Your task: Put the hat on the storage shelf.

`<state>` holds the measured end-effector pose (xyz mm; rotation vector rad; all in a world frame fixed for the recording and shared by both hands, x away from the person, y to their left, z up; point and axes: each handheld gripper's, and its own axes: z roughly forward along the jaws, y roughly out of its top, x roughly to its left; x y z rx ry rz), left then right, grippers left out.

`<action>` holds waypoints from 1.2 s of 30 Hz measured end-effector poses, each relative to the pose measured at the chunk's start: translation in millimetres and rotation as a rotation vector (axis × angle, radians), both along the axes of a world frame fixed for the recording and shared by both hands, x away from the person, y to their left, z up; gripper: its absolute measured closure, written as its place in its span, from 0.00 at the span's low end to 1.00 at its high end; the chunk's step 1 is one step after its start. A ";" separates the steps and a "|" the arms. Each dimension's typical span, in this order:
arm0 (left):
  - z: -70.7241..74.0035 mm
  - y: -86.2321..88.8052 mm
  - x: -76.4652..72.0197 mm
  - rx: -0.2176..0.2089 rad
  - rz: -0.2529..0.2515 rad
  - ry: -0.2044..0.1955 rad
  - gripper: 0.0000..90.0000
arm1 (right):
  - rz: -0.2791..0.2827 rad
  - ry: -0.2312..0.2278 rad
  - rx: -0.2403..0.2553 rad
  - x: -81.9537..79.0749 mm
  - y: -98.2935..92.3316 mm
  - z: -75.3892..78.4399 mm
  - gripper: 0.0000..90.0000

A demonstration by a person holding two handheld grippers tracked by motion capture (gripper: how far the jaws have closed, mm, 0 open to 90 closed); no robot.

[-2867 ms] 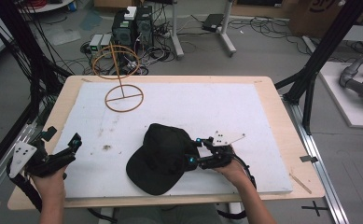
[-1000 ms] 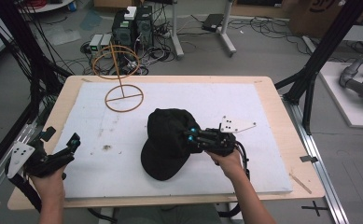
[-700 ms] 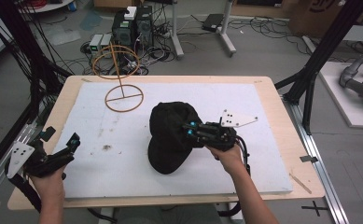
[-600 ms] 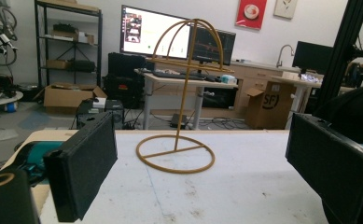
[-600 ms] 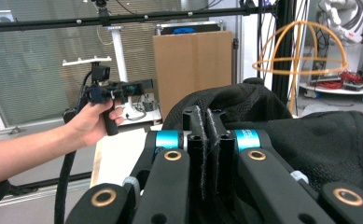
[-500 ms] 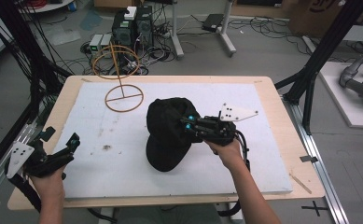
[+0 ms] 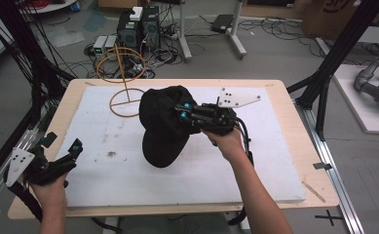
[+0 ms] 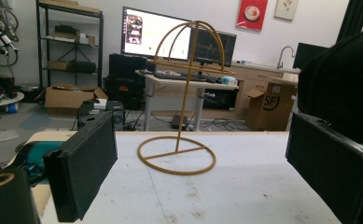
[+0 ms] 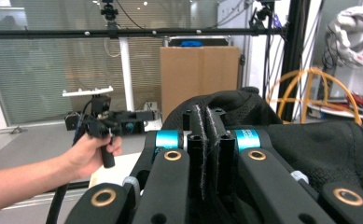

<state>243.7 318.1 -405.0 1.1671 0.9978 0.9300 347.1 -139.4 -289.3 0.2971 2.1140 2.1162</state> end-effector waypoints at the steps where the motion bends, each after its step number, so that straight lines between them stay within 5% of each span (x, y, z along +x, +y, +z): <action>1: 0.1 0.2 -0.1 0.001 0.000 0.000 0.10 | 0.004 -0.009 -0.001 1.3 3.1 3.6 0.98; 15: 0.3 4.0 -2.6 -0.008 0.008 -0.008 0.10 | 0.061 -0.061 -0.006 19.9 57.1 50.3 0.99; 36: -1.4 11.4 -7.2 -0.017 0.025 -0.006 0.10 | 0.032 -0.075 -0.028 39.6 90.9 68.4 1.00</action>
